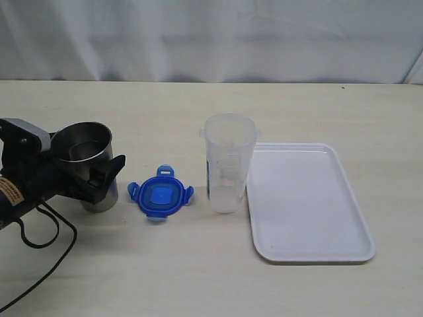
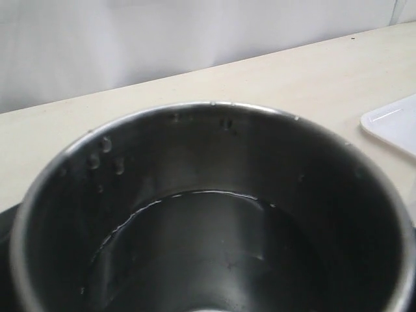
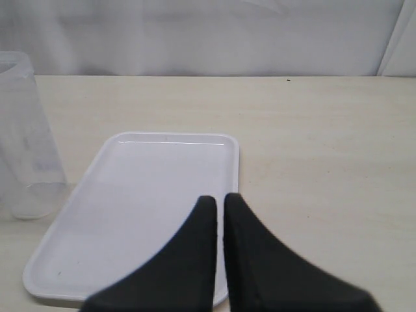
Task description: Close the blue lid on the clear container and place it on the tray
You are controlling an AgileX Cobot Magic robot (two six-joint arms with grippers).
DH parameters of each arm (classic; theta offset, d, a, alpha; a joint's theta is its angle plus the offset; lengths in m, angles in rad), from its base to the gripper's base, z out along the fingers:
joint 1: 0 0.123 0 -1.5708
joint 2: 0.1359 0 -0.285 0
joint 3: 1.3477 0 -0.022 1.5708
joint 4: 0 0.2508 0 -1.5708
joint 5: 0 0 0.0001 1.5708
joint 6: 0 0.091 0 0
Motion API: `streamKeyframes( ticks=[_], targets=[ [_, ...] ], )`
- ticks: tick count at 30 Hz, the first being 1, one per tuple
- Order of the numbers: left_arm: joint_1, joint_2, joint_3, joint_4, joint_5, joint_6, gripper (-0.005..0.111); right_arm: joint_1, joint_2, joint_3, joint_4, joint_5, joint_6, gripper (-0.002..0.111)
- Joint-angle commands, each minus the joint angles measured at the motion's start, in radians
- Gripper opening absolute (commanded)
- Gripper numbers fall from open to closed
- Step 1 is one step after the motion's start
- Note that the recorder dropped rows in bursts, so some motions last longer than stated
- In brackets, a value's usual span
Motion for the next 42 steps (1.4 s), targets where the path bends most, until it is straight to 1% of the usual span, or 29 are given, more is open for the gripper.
streamKeyframes(
  ticks=[1,12,14,15,19,20,22,26,31,33,35,36,42],
  targets=[
    [-0.001,0.004,-0.004,0.004,-0.01,-0.006,0.102,-0.004,-0.004,0.002,-0.002,0.001,0.0,0.004],
    [-0.001,0.004,-0.004,0.004,-0.01,-0.006,0.102,-0.004,-0.004,0.002,-0.002,0.001,0.0,0.004],
    [-0.001,0.004,-0.004,0.002,-0.01,-0.006,0.096,-0.004,-0.004,0.002,-0.002,0.001,0.0,0.004],
    [-0.001,0.004,-0.004,0.002,-0.01,-0.006,0.089,-0.004,-0.004,0.002,-0.002,0.001,0.0,0.004],
    [-0.001,0.004,-0.004,0.021,-0.01,-0.006,0.057,-0.004,-0.004,0.002,-0.002,0.001,0.0,0.004],
    [-0.001,0.004,-0.004,0.028,-0.01,-0.006,0.051,-0.004,-0.004,0.002,-0.002,0.001,0.0,0.004],
    [-0.001,0.004,-0.004,0.056,-0.01,-0.006,0.043,-0.004,-0.004,0.002,-0.002,0.001,0.0,0.004],
    [-0.001,0.004,-0.004,0.089,-0.01,-0.008,0.033,-0.004,-0.004,0.002,-0.002,0.001,0.0,0.004],
    [-0.001,0.004,-0.004,0.089,-0.01,-0.029,0.021,-0.004,-0.004,0.002,-0.002,0.001,0.0,0.004],
    [-0.001,0.004,-0.004,0.089,-0.01,-0.037,0.014,-0.004,-0.004,0.002,-0.002,0.001,0.0,0.004],
    [-0.001,0.004,-0.004,0.089,-0.01,-0.037,0.003,-0.004,-0.004,0.002,-0.002,0.001,0.0,0.004],
    [-0.001,0.004,-0.004,0.089,-0.01,-0.035,0.0,-0.004,-0.004,0.002,-0.002,0.001,0.0,0.004],
    [-0.001,0.004,-0.006,0.079,-0.01,-0.035,0.0,-0.004,-0.004,0.002,-0.002,0.001,0.0,0.004]
  ],
)
